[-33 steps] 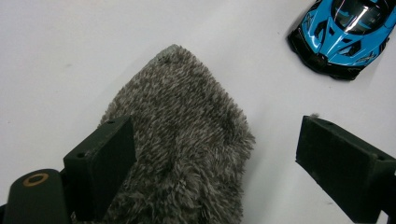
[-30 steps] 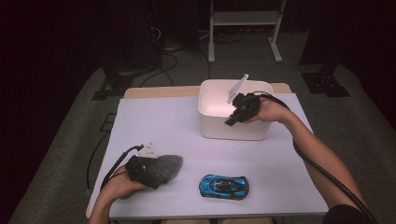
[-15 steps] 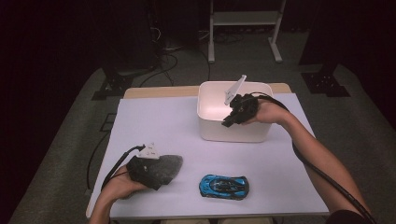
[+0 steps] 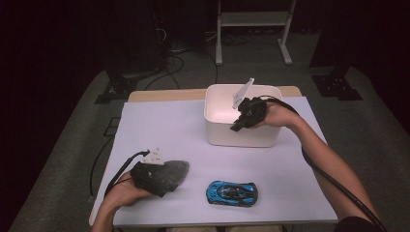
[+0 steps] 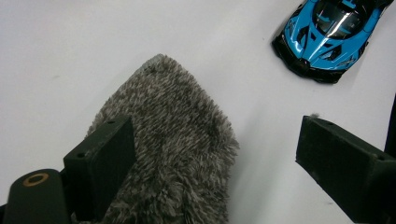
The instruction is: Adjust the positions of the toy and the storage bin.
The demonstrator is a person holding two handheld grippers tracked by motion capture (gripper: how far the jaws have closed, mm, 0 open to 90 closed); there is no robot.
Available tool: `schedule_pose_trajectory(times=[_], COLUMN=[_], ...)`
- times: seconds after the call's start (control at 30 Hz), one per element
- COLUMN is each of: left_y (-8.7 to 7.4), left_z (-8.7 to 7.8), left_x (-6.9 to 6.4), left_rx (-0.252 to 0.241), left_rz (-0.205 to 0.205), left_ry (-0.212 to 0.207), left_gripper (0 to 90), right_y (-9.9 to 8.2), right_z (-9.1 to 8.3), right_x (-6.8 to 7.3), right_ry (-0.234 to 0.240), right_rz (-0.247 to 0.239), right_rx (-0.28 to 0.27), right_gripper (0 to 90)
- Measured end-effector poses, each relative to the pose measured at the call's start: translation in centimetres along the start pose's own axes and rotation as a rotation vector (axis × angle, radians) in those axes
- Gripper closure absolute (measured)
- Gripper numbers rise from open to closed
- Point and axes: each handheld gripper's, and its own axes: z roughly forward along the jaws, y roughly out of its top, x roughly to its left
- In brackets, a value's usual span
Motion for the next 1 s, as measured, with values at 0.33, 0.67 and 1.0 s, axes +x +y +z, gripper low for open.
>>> schedule_pose_trajectory(times=[0.33, 0.67, 1.0], left_y=[0.0, -0.1, -0.1], left_z=[0.1, 0.1, 0.0], left_x=[0.1, 0.1, 0.0], left_rx=[0.005, 0.008, 0.008], left_rz=[-0.001, -0.002, 0.001], left_ry=[-0.001, -0.005, -0.003], left_gripper=[11.2, 11.2, 11.2], right_y=[-0.1, 0.3, 1.4], right_z=[0.4, 0.6, 1.3], right_x=[-0.1, 0.3, 2.5], right_ry=[-0.005, 0.027, 0.07], right_rz=[0.008, -0.012, -0.042], right_rx=[0.035, 0.028, 0.023], right_gripper=[85.4, 86.2, 84.9])
